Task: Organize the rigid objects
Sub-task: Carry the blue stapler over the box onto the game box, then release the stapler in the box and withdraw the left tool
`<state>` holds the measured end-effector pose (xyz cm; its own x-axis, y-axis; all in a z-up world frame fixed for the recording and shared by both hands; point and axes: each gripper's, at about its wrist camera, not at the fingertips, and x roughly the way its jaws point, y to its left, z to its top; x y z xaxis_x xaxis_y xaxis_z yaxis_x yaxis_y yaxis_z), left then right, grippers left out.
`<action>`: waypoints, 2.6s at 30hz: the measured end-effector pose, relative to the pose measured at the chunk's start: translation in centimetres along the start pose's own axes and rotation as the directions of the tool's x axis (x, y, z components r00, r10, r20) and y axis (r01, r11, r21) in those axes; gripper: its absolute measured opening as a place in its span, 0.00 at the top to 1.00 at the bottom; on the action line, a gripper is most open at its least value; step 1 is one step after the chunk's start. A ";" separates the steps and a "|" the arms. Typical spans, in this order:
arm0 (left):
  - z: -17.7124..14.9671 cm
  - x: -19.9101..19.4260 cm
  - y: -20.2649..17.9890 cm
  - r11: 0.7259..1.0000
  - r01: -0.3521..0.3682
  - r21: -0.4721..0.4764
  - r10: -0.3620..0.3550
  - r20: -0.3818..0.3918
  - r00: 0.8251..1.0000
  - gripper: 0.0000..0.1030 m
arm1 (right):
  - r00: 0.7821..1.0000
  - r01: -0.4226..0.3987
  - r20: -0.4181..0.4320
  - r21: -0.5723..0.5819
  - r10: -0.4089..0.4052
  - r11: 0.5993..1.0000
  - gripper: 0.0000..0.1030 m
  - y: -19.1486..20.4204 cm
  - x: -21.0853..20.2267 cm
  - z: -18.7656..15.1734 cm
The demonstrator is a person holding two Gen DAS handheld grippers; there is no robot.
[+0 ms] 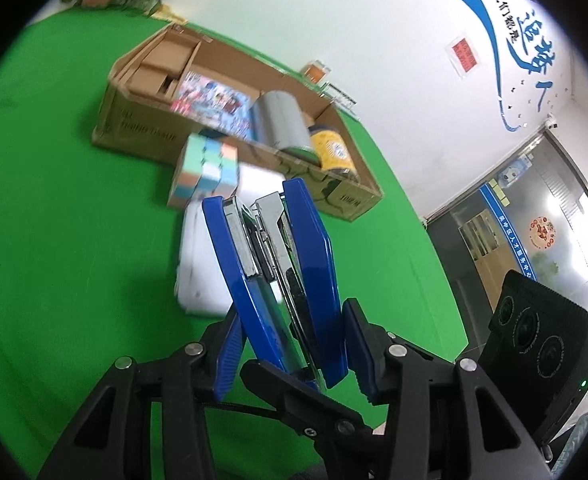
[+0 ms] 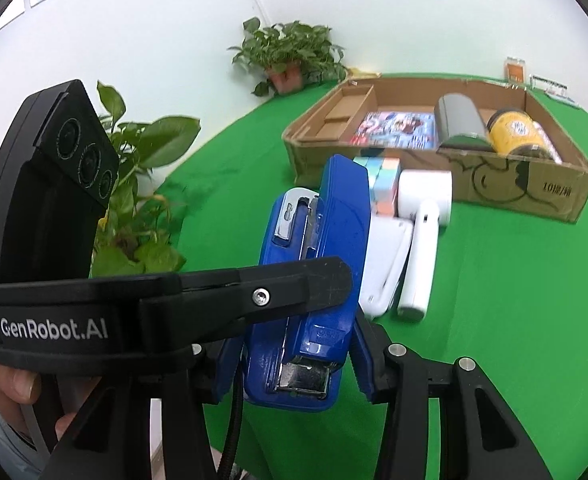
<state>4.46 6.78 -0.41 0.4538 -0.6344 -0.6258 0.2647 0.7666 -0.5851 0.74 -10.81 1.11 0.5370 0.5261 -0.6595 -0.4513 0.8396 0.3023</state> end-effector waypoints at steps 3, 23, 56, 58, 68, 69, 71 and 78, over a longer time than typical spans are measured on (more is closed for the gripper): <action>1.5 -0.1 -0.7 0.999 0.016 0.028 -0.017 0.020 1.000 0.55 | 0.999 0.020 0.035 0.003 -0.020 1.000 0.56 0.1 -0.4 1.4; 21.7 4.0 1.8 0.997 0.021 0.073 -0.022 0.024 0.999 0.56 | 0.999 0.024 0.039 0.055 -0.026 0.998 0.56 -4.2 7.4 21.3; 24.1 5.5 8.6 0.990 -0.131 -0.053 0.135 0.091 0.987 0.53 | 0.981 0.100 -0.184 0.187 -0.065 0.977 0.60 -12.5 23.6 22.3; 23.6 4.9 8.5 0.989 -0.137 -0.048 0.142 0.107 0.984 0.53 | 0.982 0.107 -0.169 0.158 -0.080 0.982 0.67 -12.1 23.8 22.4; 19.1 -0.3 3.5 0.915 -0.398 0.069 0.340 0.402 0.850 0.23 | 0.980 0.151 0.119 0.056 -0.157 0.987 0.00 -9.7 14.3 21.0; 18.2 -1.1 2.5 0.887 -0.455 0.079 0.374 0.455 0.808 0.13 | 0.969 0.176 0.172 0.022 -0.177 0.984 0.01 -9.1 12.4 20.4; 15.7 -3.1 0.4 0.826 -0.557 0.088 0.417 0.569 0.709 0.01 | 0.943 0.226 0.254 -0.008 -0.216 0.974 0.01 -8.4 8.9 18.7; 11.9 -2.8 0.7 0.826 -0.553 0.111 0.472 0.402 0.785 0.01 | 0.964 0.235 0.109 0.065 -0.241 0.970 0.01 -10.6 5.1 9.2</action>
<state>13.48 10.30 7.08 0.8229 -0.0958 -0.5600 0.0617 0.9949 -0.0795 14.80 -15.78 0.83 0.7042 0.3198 -0.6339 -0.2649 0.9467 0.1833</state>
